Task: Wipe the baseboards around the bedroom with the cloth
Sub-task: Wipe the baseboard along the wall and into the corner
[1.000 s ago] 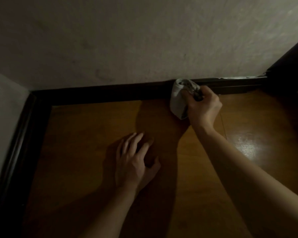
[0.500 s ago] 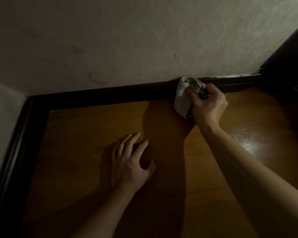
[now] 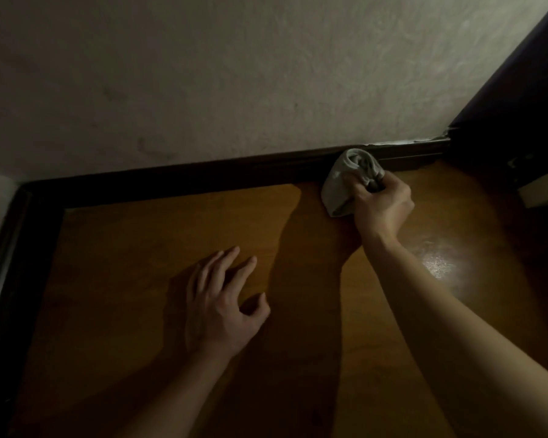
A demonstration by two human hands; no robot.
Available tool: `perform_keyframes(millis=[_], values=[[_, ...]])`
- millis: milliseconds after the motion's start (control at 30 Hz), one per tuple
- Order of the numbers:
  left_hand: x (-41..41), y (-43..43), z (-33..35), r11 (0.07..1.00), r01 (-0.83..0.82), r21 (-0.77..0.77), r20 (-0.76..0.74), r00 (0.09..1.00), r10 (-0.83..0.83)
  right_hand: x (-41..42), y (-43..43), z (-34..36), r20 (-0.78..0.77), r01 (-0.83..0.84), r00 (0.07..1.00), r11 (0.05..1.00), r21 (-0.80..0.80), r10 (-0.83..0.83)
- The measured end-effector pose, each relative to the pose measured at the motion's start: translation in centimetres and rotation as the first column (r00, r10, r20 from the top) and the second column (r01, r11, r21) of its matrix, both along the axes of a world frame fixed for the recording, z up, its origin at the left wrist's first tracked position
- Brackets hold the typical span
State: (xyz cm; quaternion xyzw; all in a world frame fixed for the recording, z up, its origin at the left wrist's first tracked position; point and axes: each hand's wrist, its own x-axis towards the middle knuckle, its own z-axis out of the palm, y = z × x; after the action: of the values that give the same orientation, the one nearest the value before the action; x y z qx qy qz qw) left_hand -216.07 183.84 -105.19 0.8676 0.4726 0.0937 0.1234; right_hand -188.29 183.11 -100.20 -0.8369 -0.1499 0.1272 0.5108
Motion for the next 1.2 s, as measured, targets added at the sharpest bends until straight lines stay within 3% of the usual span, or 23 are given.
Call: perform_keyframes(millis=[133, 333, 433, 600, 800, 933, 1033, 1200], values=[[0.0, 0.1, -0.2, 1.000, 0.011, 0.007, 0.008, 1.000, -0.011, -2.3, 1.6, 0.0, -0.123, 0.118, 0.986, 0.990, 0.074, -0.108], [-0.1, 0.4, -0.3, 1.000, 0.018, -0.004, -0.020, 1.000, -0.019, -5.6, 3.2, -0.7, -0.155, 0.041, 0.988, 0.993, 0.113, -0.023], [-0.2, 0.5, -0.2, 1.000, 0.020, -0.011, -0.026, 0.999, -0.020, -6.3, 3.6, -1.0, -0.150, 0.089, 0.986, 0.987, 0.137, -0.068], [-0.3, 0.4, -0.1, 1.000, 0.031, -0.002, 0.020, 0.999, -0.031, -8.0, 4.6, -0.8, -0.124, -0.037, 0.991, 0.992, 0.119, 0.052], [-0.5, 0.3, -0.5, 0.998, 0.043, 0.037, 0.053, 0.998, -0.045, -9.4, 5.4, -1.6, -0.114, 0.054, 0.993, 0.992, 0.117, -0.040], [-0.3, 0.1, -0.2, 0.998, 0.035, 0.057, 0.085, 0.996, -0.040, -11.4, 6.7, -1.3, -0.099, -0.164, 0.981, 0.985, 0.056, 0.169], [-0.5, 0.2, -0.4, 0.998, 0.039, 0.057, 0.092, 0.995, -0.044, -10.9, 6.3, -0.8, -0.078, -0.238, 0.967, 0.969, 0.060, 0.242], [1.7, -0.2, 0.3, 0.999, -0.028, 0.022, 0.081, 0.996, 0.026, -6.3, 3.1, -0.3, 0.010, -0.143, 0.990, 0.988, 0.056, 0.143]])
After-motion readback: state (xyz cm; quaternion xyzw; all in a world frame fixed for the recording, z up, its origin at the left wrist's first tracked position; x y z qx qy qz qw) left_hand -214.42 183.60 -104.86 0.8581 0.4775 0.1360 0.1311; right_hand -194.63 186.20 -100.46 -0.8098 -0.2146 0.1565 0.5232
